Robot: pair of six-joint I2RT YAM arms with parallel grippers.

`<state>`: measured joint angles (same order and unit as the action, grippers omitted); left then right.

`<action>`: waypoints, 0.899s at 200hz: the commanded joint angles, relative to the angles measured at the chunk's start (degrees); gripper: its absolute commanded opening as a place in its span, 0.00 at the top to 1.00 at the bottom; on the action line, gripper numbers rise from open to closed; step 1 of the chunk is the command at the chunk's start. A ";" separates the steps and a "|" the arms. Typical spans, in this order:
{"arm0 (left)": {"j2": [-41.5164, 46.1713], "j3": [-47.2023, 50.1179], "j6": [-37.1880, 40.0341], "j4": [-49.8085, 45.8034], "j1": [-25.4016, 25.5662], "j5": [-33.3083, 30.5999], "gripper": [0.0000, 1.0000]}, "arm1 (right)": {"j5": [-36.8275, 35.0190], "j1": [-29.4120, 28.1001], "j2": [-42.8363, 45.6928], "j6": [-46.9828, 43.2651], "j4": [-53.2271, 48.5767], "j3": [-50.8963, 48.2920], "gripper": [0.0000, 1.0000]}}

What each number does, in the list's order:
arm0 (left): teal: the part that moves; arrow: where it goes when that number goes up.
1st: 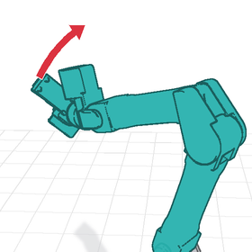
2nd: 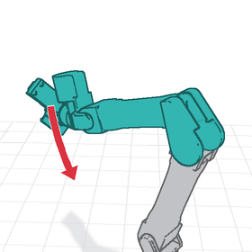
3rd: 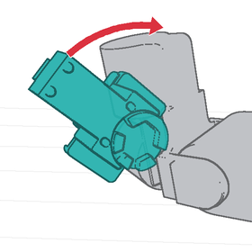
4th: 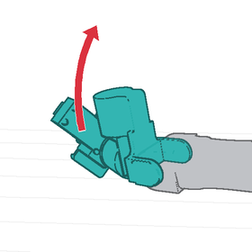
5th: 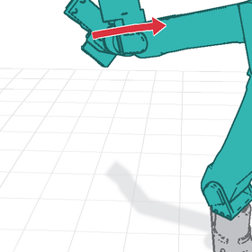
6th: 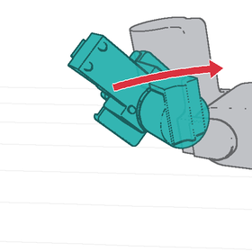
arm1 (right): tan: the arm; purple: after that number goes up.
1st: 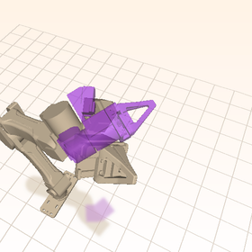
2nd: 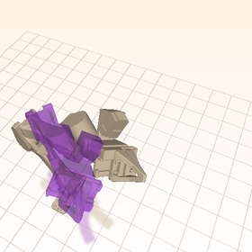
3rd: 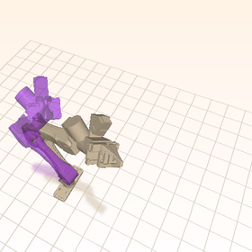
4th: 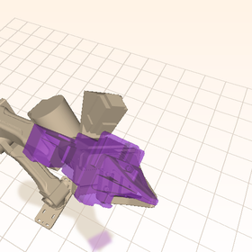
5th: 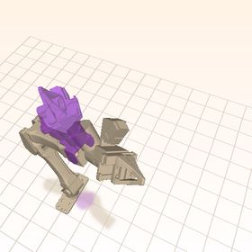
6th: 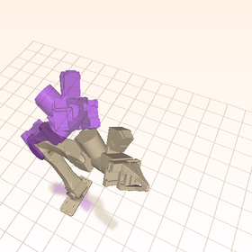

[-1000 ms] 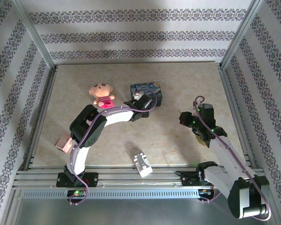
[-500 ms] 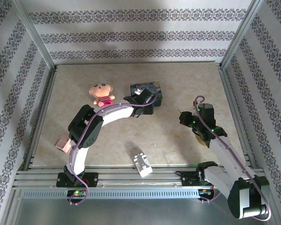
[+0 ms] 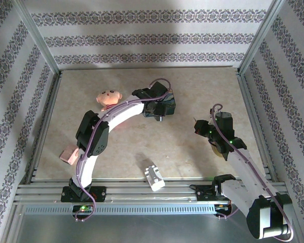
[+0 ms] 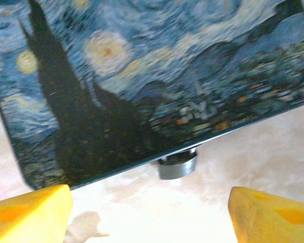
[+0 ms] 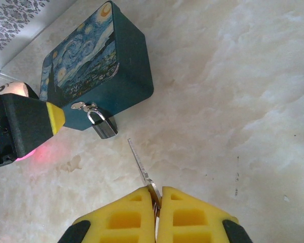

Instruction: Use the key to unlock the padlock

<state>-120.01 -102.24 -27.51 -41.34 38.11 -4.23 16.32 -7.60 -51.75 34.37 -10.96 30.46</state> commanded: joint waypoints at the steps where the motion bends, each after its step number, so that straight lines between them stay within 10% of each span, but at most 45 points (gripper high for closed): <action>1: 2.63 1.53 2.71 -4.17 -0.36 2.09 0.20 | -0.23 0.68 0.61 0.52 0.06 -0.84 1.00; 180: 2.72 17.16 -9.06 18.09 2.06 3.56 0.24 | -0.91 0.66 0.53 0.96 0.76 -0.69 1.00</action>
<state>-115.66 -84.86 -35.24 -25.74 39.70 -0.01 16.27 -7.60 -51.75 34.59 -10.92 30.46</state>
